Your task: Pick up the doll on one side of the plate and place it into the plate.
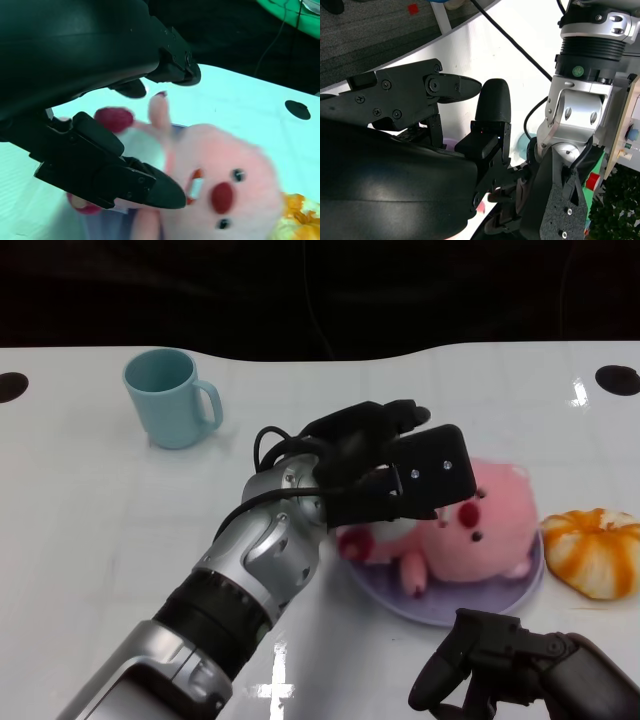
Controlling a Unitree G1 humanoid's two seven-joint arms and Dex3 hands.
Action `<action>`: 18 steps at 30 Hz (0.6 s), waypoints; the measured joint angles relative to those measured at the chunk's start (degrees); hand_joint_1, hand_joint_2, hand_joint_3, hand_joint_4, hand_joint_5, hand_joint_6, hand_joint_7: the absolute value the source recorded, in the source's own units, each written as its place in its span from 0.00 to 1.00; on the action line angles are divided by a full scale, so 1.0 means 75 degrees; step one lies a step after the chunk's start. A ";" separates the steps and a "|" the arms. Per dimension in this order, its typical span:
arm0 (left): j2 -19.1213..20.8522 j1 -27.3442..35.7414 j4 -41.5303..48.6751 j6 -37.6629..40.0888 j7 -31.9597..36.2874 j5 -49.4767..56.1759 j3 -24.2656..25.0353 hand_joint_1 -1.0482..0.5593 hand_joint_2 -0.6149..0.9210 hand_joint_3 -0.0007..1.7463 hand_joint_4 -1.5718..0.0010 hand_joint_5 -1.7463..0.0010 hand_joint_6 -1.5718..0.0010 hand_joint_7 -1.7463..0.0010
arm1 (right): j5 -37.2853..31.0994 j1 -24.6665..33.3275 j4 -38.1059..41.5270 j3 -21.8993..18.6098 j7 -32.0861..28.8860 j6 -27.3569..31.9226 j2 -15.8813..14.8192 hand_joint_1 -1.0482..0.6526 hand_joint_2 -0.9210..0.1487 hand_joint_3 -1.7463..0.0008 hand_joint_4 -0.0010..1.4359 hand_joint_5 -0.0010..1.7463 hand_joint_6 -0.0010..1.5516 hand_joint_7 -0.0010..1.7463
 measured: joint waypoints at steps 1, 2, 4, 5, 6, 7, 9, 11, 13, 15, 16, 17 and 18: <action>0.0057 0.0042 -0.0042 -0.0035 -0.0073 0.0028 -0.0057 0.06 1.00 0.21 1.00 0.95 0.96 0.99 | 0.0009 -0.0001 0.0000 -0.0005 0.0005 0.0000 -0.0002 0.48 0.00 0.80 0.47 0.90 0.39 0.74; 0.0114 0.0073 -0.0088 -0.0041 -0.0159 0.0053 -0.0110 0.04 1.00 0.22 1.00 0.98 0.97 1.00 | 0.0013 -0.0001 0.0001 -0.0011 0.0007 0.0000 -0.0004 0.48 0.00 0.80 0.47 0.90 0.39 0.75; 0.0230 0.0116 -0.0255 -0.0065 -0.0324 0.0085 -0.0142 0.03 1.00 0.23 1.00 0.99 0.98 1.00 | 0.0029 -0.0003 0.0002 -0.0024 0.0009 0.0000 -0.0005 0.48 0.00 0.80 0.47 0.90 0.39 0.75; 0.0292 0.0128 -0.0354 -0.0084 -0.0389 0.0089 -0.0144 0.02 1.00 0.23 1.00 1.00 0.98 1.00 | 0.0034 -0.0004 0.0002 -0.0029 0.0009 0.0000 -0.0005 0.48 0.00 0.80 0.47 0.90 0.39 0.75; 0.0355 0.0147 -0.0463 -0.0109 -0.0441 0.0089 -0.0145 0.02 1.00 0.23 1.00 1.00 0.98 1.00 | 0.0040 -0.0006 0.0002 -0.0032 0.0009 0.0000 -0.0005 0.48 0.00 0.80 0.47 0.90 0.39 0.75; 0.0416 0.0184 -0.0589 -0.0156 -0.0477 0.0089 -0.0144 0.01 1.00 0.24 0.99 1.00 0.97 0.99 | 0.0043 -0.0006 0.0002 -0.0035 0.0010 0.0000 -0.0005 0.48 0.00 0.80 0.47 0.90 0.39 0.75; 0.0533 0.0332 -0.0883 -0.0319 -0.0507 0.0073 -0.0127 0.01 1.00 0.24 0.98 0.99 0.96 0.99 | 0.0050 -0.0013 0.0005 -0.0040 0.0011 0.0000 -0.0004 0.48 0.00 0.80 0.47 0.90 0.39 0.75; 0.0656 0.0515 -0.1176 -0.0419 -0.0576 0.0004 -0.0113 0.02 1.00 0.23 0.97 0.98 0.96 0.99 | 0.0053 -0.0027 0.0011 -0.0045 0.0014 0.0000 -0.0005 0.48 0.00 0.80 0.47 0.90 0.39 0.75; 0.0831 0.0719 -0.1573 -0.0472 -0.0707 -0.0029 -0.0069 0.03 1.00 0.24 0.96 0.98 0.95 0.98 | 0.0054 -0.0039 0.0016 -0.0060 0.0014 0.0000 -0.0005 0.48 0.00 0.80 0.47 0.90 0.39 0.75; 0.1037 0.0977 -0.2087 -0.0541 -0.0838 -0.0151 0.0048 0.04 1.00 0.23 0.95 0.97 0.93 0.98 | 0.0054 -0.0042 0.0023 -0.0073 0.0013 -0.0002 -0.0005 0.48 0.00 0.80 0.47 0.90 0.39 0.75; 0.1109 0.1068 -0.2266 -0.0567 -0.0899 -0.0179 0.0101 0.05 1.00 0.23 0.95 0.97 0.93 0.97 | 0.0054 -0.0037 0.0025 -0.0078 0.0013 -0.0002 -0.0005 0.48 0.00 0.80 0.47 0.90 0.39 0.75; 0.1173 0.1215 -0.2503 -0.0587 -0.0973 -0.0341 0.0241 0.10 1.00 0.19 0.89 0.92 0.88 0.95 | 0.0056 -0.0053 0.0026 -0.0071 0.0017 -0.0002 -0.0006 0.48 0.00 0.80 0.47 0.90 0.39 0.75; 0.1248 0.1459 -0.2847 -0.0654 -0.1062 -0.0632 0.0449 0.13 1.00 0.16 0.87 0.89 0.85 0.94 | 0.0056 -0.0049 0.0024 -0.0076 0.0013 -0.0006 -0.0002 0.48 0.00 0.80 0.47 0.90 0.39 0.75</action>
